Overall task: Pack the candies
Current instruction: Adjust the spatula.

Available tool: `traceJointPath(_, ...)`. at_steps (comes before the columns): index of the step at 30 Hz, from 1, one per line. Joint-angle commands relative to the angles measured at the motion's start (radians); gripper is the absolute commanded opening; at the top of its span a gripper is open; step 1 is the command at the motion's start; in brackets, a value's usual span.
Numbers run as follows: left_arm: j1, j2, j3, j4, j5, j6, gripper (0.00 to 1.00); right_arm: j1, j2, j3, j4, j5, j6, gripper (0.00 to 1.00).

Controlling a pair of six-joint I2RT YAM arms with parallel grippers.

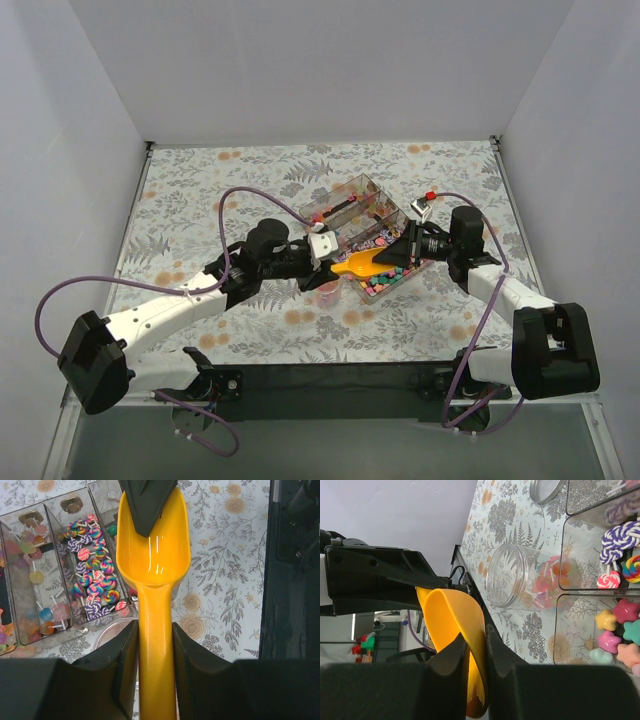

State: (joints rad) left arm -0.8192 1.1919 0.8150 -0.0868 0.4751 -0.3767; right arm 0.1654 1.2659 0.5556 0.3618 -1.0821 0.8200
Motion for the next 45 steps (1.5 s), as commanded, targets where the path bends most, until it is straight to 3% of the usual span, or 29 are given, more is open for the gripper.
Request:
traceJointPath(1, 0.003, -0.051, -0.037, 0.111, -0.013, -0.065, 0.05, -0.009, 0.004, -0.016, 0.051, -0.029, 0.031, 0.01)
traceJointPath(9, 0.002, -0.046, -0.024, 0.128, -0.053, -0.120, 0.00, -0.009, 0.006, -0.019, 0.048, -0.013, 0.024, 0.01)
traceJointPath(11, 0.002, -0.041, -0.008, 0.099, -0.058, -0.122, 0.00, -0.009, 0.004, -0.017, 0.048, -0.010, 0.021, 0.10)
traceJointPath(12, 0.002, -0.040, 0.001, 0.093, -0.073, -0.119, 0.00, -0.010, 0.003, -0.013, 0.046, -0.010, 0.018, 0.21)
traceJointPath(15, 0.002, -0.020, 0.056, -0.034, -0.104, -0.093, 0.00, -0.026, -0.005, 0.001, 0.043, -0.009, 0.001, 0.42)
traceJointPath(18, 0.003, -0.009, 0.116, -0.149, -0.127, -0.068, 0.00, -0.053, -0.022, 0.010, 0.039, 0.002, -0.002, 0.55)
traceJointPath(23, 0.002, 0.006, 0.219, -0.347, -0.145, -0.024, 0.00, -0.081, -0.022, 0.036, -0.003, 0.020, -0.051, 0.66)
traceJointPath(27, 0.002, 0.061, 0.323, -0.525, -0.150, 0.007, 0.00, -0.092, -0.025, 0.081, -0.111, 0.079, -0.146, 0.68)
traceJointPath(32, 0.002, 0.127, 0.453, -0.707, -0.110, 0.021, 0.00, -0.093, -0.042, 0.252, -0.482, 0.328, -0.412, 0.69)
traceJointPath(35, 0.002, 0.164, 0.516, -0.784, -0.107, 0.015, 0.00, -0.093, -0.045, 0.314, -0.596, 0.460, -0.527, 0.69)
traceJointPath(40, 0.002, 0.222, 0.604, -0.899, -0.107, -0.007, 0.00, -0.092, -0.049, 0.363, -0.682, 0.687, -0.604, 0.69)
traceJointPath(45, 0.002, 0.307, 0.703, -0.965, -0.145, -0.057, 0.00, -0.092, -0.048, 0.363, -0.684, 0.755, -0.613, 0.69)
